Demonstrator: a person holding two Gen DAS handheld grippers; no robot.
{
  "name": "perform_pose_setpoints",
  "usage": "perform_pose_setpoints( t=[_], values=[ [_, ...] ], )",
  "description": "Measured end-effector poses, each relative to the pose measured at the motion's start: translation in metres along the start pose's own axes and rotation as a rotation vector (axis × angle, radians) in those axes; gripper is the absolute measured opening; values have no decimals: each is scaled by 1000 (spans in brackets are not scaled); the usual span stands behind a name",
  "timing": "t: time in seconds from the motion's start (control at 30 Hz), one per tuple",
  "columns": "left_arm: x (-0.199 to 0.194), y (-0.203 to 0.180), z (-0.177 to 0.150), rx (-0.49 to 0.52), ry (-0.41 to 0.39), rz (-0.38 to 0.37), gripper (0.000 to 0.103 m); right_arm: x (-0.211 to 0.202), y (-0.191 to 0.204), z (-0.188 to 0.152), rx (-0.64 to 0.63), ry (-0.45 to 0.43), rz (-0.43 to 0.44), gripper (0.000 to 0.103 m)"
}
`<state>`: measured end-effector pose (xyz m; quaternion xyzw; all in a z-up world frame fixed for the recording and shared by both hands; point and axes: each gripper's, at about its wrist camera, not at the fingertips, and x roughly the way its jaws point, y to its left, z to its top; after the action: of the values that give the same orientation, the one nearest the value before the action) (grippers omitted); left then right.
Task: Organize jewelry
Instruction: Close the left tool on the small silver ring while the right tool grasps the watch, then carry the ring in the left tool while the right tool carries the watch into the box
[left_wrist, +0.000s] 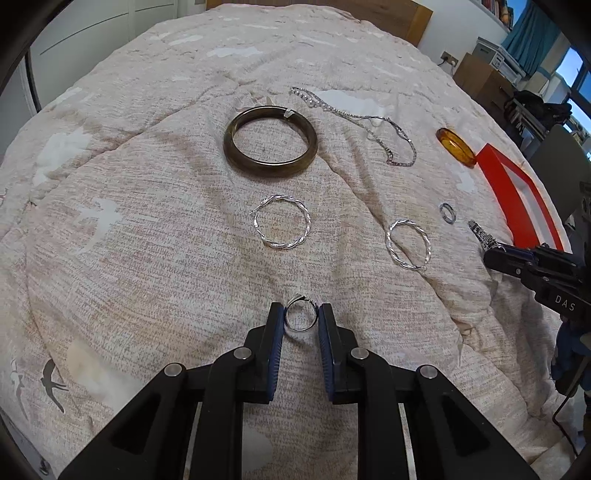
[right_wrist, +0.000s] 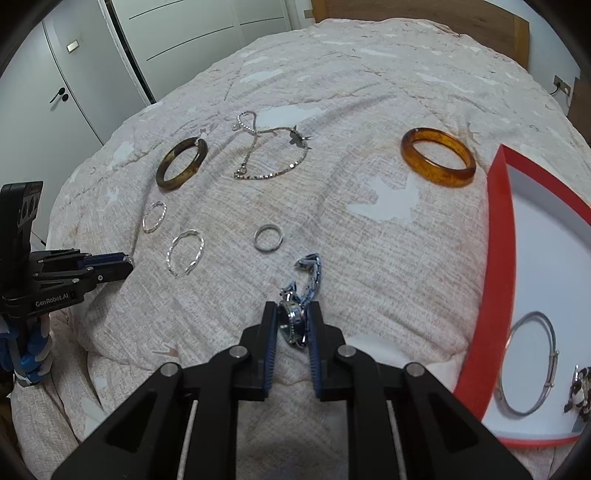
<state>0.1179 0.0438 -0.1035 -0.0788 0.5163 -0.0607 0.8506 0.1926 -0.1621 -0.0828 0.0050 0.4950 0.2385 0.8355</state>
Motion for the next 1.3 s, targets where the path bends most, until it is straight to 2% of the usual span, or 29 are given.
perform_pose_setpoints(
  t=[0.33,0.5,0.77,0.9,1.1,1.3],
  values=[
    [-32,-16,-4,12,-39,-29,19,-47,11,-13,30,-78,-7,15],
    [-44,-44,5,51,-60,-73,19,-82,-1,-23,74,-136,-32,15],
    [-38,-125,31,191,-68,-167,19,-140,-65,-39,155,-216,-148,15],
    [-29,-174,48,264,-69,-223,19,-154,-105,-43,201,-229,-207,15],
    [0,-254,74,375,-65,-287,19,-152,-157,-46,243,-209,-257,15],
    [48,-308,88,430,-12,-284,19,-130,-194,-51,278,-172,-257,15]
  ],
)
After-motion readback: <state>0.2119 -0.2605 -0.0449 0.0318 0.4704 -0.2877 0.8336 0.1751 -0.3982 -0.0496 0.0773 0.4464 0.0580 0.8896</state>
